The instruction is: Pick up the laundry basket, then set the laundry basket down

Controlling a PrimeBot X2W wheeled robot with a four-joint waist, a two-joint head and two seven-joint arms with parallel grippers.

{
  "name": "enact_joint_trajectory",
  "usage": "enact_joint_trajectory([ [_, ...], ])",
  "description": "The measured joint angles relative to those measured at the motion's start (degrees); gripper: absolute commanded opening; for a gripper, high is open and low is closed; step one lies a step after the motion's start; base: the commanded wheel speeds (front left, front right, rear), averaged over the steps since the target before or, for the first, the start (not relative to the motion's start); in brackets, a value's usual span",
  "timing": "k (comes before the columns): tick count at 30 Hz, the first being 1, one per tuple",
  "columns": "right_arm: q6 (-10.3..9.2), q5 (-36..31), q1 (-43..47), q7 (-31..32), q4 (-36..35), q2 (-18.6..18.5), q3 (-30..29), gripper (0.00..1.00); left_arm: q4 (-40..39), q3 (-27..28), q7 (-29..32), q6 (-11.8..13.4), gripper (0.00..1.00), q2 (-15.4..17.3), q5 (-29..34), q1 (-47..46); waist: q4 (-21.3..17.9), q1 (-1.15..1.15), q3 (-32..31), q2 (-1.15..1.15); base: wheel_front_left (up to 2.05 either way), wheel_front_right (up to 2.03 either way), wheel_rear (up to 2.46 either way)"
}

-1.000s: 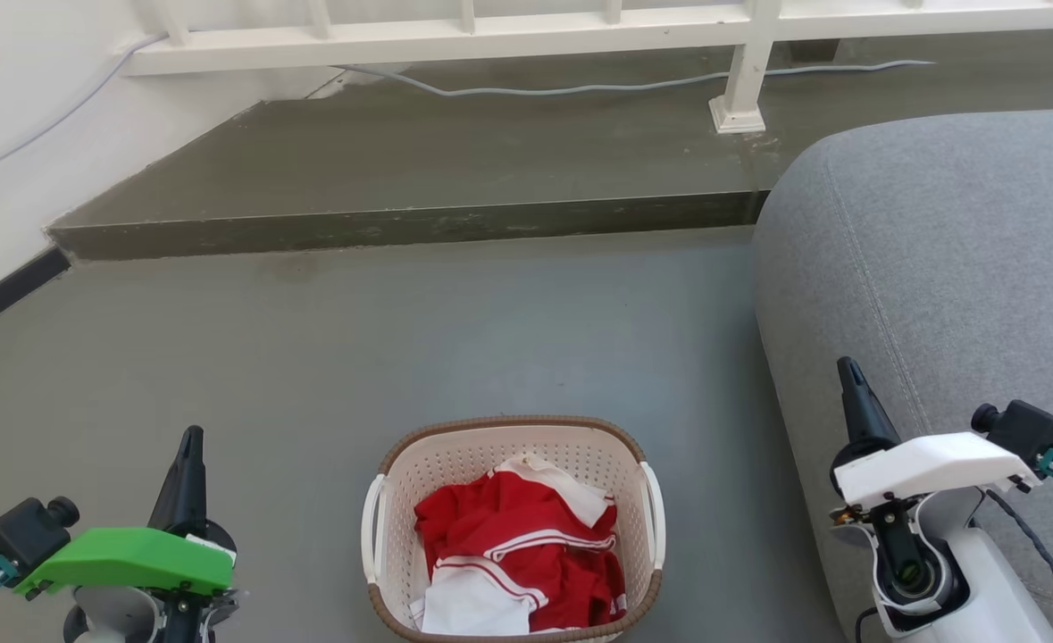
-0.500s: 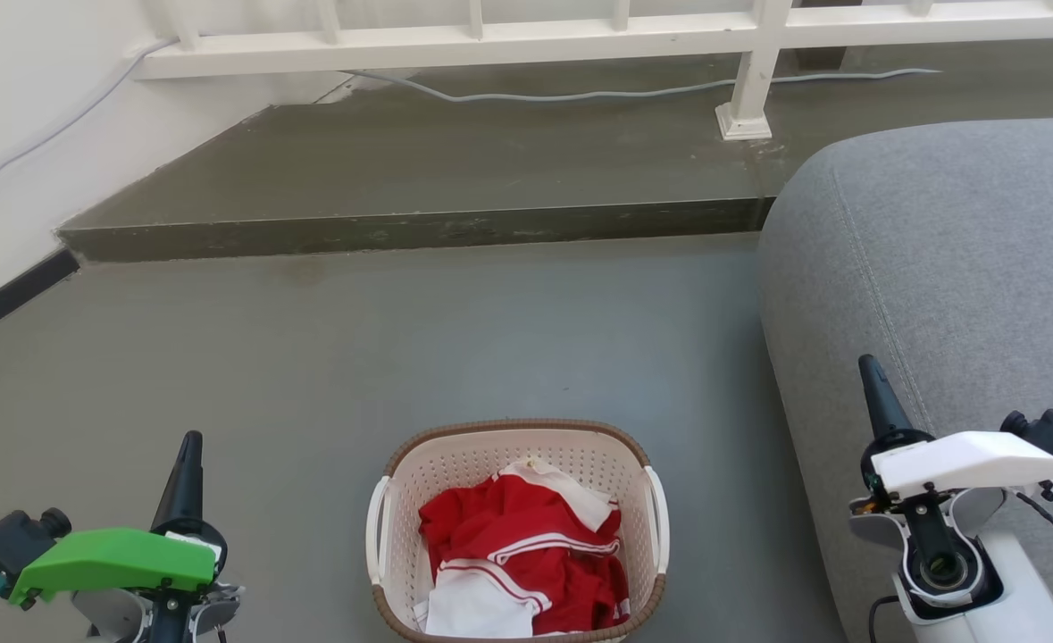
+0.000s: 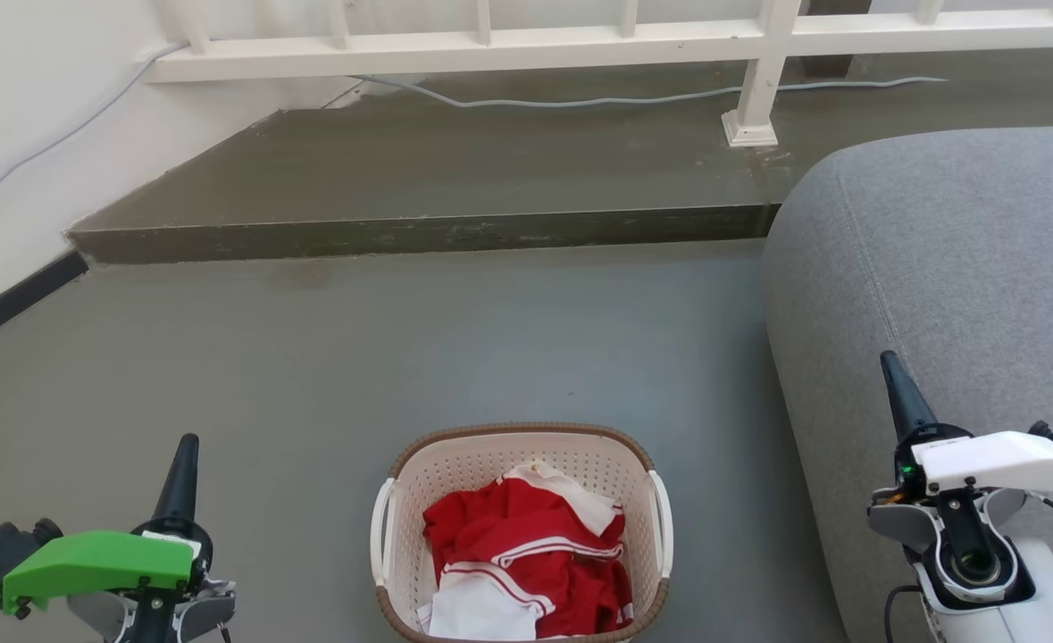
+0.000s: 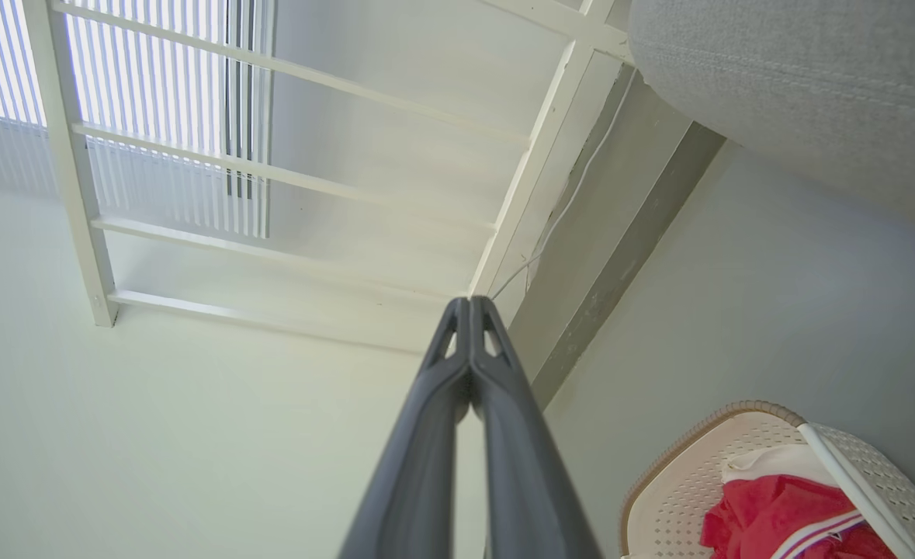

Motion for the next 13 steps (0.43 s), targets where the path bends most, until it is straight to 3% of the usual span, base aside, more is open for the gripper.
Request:
enact_joint_trajectory([
  [13,1.43,9.1,0.0,2.4,0.0,0.0,-3.0,0.00,0.2,1.7,2.6,0.0,0.00,-0.9,-7.8,0.0,0.5,0.00,-0.4,0.00,0.00,0.00,0.00],
])
